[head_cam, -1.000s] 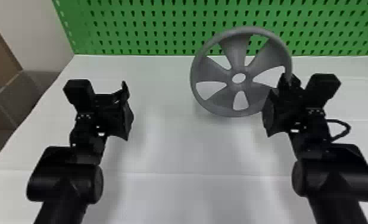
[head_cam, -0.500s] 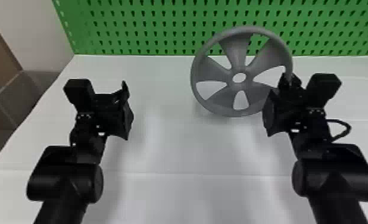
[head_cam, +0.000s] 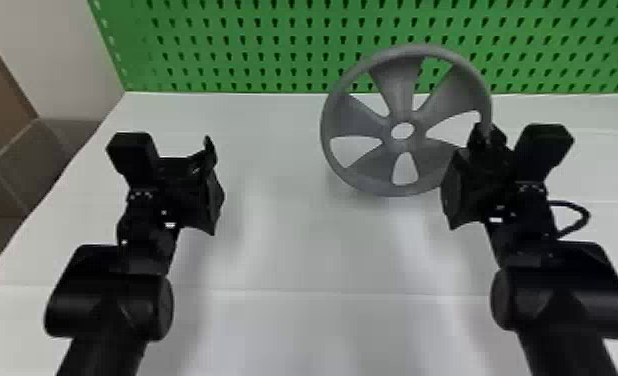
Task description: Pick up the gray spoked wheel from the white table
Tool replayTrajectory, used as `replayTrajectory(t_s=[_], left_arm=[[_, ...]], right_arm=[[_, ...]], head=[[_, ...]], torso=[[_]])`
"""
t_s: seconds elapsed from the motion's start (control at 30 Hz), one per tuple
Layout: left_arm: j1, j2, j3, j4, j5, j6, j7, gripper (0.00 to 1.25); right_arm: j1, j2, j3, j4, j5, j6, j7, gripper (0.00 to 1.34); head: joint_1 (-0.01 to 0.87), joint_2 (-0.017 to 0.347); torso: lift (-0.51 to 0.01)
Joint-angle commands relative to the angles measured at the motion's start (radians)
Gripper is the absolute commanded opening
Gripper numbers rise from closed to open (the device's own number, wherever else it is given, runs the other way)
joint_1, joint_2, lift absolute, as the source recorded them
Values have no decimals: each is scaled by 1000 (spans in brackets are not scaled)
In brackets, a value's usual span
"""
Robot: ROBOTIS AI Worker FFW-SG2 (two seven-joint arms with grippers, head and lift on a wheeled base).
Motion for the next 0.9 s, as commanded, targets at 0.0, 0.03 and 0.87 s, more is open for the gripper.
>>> replayTrajectory(t_s=[0.0,0.03,0.87], left_arm=[[0,-1,0,0,1,0,0,1083],[0,-1,0,0,-1,0,0,1083],[-2,-3,5,0,-1,3,0,1083]], right_arm=[[0,0,0,0,0,0,0,137],[0,0,0,0,0,0,-2,137],[-3,0,3,0,0,9,-2,137]], head=[[778,74],[778,74],[778,74]], torso=[[-96],[-96],[-96]])
